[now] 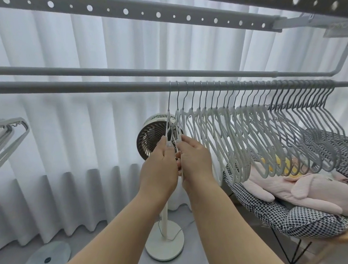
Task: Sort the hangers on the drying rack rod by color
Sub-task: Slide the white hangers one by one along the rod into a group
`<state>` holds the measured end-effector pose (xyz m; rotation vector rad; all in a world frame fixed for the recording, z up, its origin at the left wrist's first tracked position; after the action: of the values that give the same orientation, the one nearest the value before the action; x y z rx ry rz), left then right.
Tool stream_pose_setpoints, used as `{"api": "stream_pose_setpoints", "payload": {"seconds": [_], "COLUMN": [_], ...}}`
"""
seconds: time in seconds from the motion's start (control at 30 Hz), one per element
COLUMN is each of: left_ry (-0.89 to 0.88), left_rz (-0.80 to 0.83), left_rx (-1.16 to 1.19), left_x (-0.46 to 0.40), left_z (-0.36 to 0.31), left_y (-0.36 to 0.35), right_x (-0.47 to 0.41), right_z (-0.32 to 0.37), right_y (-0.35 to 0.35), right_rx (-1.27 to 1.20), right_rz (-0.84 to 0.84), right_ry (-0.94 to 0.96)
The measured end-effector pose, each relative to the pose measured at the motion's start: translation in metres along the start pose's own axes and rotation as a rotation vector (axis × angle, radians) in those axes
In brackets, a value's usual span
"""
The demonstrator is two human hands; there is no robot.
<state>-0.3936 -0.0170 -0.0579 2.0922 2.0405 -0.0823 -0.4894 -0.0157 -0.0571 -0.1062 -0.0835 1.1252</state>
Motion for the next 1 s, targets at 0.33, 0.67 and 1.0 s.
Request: {"api": "stream_pose_setpoints", "payload": {"seconds": [0.33, 0.67, 1.0], "left_ry": [0.031, 0.014, -0.037], "left_rz": [-0.009, -0.016, -0.016], "left_rx": [0.030, -0.054, -0.180], "left_x": [0.002, 0.009, 0.018], "left_z": [0.002, 0.001, -0.002], "left_y": [0.004, 0.014, 0.039], "right_x": [0.010, 0.019, 0.064], "right_z": [0.010, 0.007, 0.037], "right_y": [0.003, 0.001, -0.008], "right_rx": [0.123, 0.231, 0.391], "right_rz": [0.002, -0.022, -0.147], "right_ry": [0.045, 0.053, 0.267]}}
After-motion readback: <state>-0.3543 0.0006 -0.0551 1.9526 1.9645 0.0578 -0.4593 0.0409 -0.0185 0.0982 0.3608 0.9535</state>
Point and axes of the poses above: each hand's wrist, its own x-axis away from the middle knuckle, its own y-axis out of the back of the hand, z = x × y, the point moved 6 cm from there along -x, towards the middle knuckle, and after that the axes turned 11 degrees about x, right-handed, at the moved point
